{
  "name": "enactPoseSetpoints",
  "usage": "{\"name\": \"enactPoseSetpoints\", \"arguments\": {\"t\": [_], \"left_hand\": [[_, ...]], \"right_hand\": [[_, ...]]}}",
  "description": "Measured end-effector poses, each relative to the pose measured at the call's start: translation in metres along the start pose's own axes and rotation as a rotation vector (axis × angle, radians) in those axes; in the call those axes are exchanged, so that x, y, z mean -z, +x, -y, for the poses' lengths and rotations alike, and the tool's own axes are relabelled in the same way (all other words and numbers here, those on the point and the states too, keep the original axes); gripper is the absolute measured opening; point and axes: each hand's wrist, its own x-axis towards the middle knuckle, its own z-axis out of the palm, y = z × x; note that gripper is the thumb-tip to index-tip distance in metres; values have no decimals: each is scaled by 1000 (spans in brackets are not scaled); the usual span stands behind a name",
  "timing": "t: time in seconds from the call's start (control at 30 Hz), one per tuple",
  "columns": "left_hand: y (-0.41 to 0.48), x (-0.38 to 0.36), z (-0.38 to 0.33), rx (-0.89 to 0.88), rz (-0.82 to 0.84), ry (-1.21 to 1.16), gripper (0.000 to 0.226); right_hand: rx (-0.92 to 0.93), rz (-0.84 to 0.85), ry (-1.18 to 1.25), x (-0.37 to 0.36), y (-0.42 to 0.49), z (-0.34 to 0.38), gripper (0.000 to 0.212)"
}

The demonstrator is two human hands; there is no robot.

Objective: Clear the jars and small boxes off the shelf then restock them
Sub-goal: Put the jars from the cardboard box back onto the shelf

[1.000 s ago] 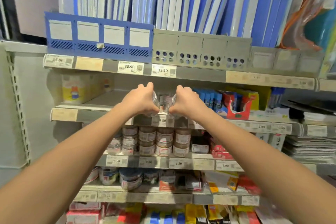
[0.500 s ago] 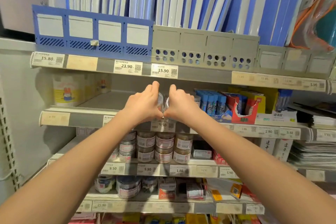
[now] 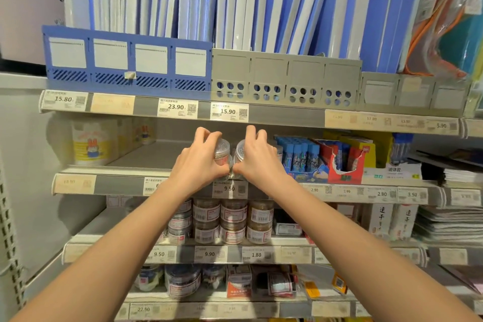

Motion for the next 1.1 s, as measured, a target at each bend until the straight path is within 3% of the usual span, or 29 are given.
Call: {"name": "enactPoseSetpoints", "arguments": {"t": [0.17,0.3,0.53,0.97,1.1], "left_hand": [[-3,-3,0,19,-68,-64,55],[-5,-11,3,11,-109,-104,46],[-10,-21,6,91,-103,-208,62],[-4,-12,11,78,-84,-274,54],[-2,-12,13,79,-72,-282,55]], "right_hand": [[-31,-42,7,-1,-3,-1,52],[-45,-98,25,-9,-4,-3,61],[-43,-132,38,-14,-11,-5,47],[-39,-73,150,-11,-14,-7,56],[-48,-90,129,-13,-9,-3,47]]}}
